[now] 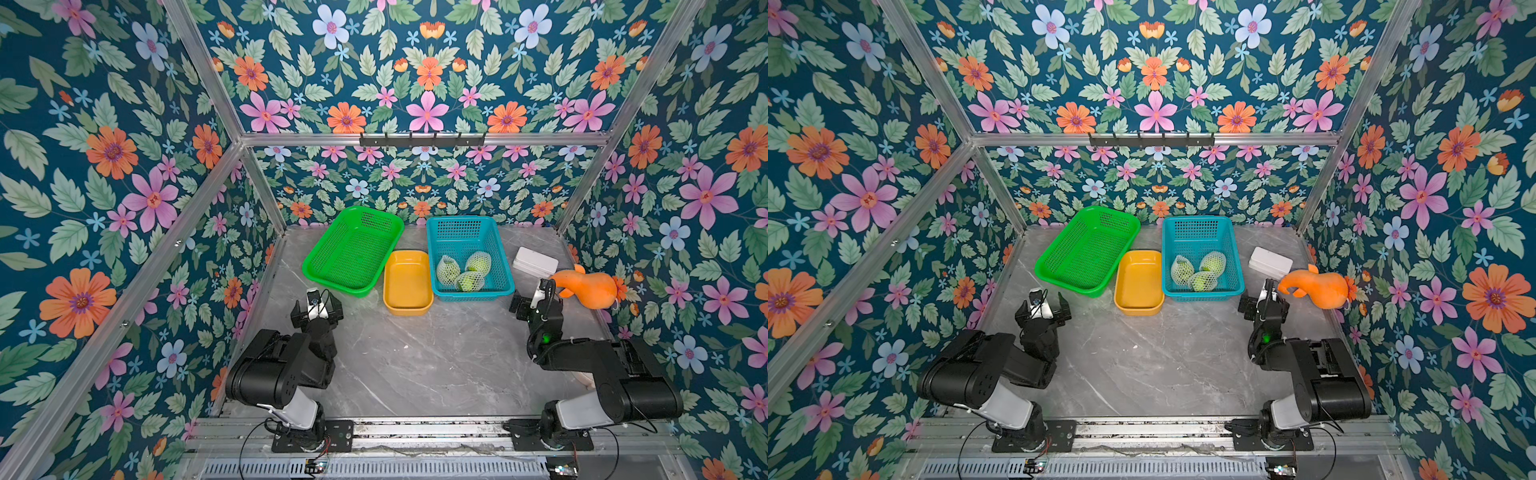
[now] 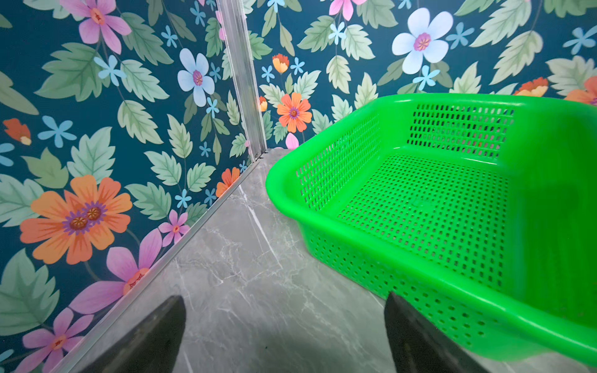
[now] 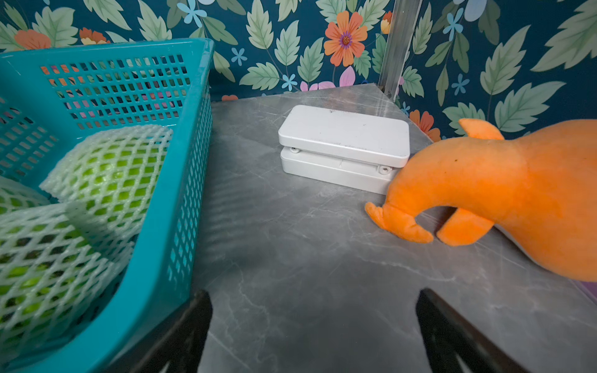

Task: Sleeve custard apples in foam nets
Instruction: Reset both arms

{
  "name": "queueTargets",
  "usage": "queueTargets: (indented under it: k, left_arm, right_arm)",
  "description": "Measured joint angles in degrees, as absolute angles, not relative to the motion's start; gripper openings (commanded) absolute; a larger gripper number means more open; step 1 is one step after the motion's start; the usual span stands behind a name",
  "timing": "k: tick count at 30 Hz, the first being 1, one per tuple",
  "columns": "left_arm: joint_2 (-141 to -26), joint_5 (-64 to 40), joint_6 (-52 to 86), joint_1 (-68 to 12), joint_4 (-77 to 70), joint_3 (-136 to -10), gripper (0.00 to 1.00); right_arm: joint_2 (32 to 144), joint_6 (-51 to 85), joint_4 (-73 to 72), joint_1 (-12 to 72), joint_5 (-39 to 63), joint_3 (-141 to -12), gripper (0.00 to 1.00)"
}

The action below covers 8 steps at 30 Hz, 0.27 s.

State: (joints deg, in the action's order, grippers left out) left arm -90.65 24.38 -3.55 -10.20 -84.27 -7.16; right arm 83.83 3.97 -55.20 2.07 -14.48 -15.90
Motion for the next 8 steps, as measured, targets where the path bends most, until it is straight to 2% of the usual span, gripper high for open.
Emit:
queueTargets:
  k: [8]
  left_arm:
    - [-93.3,20.6,-3.3,-8.4,-85.5,-9.1,1.0]
  right_arm:
    - [83.7,4.2,-54.2,1.1,-13.1,-16.7,0.99]
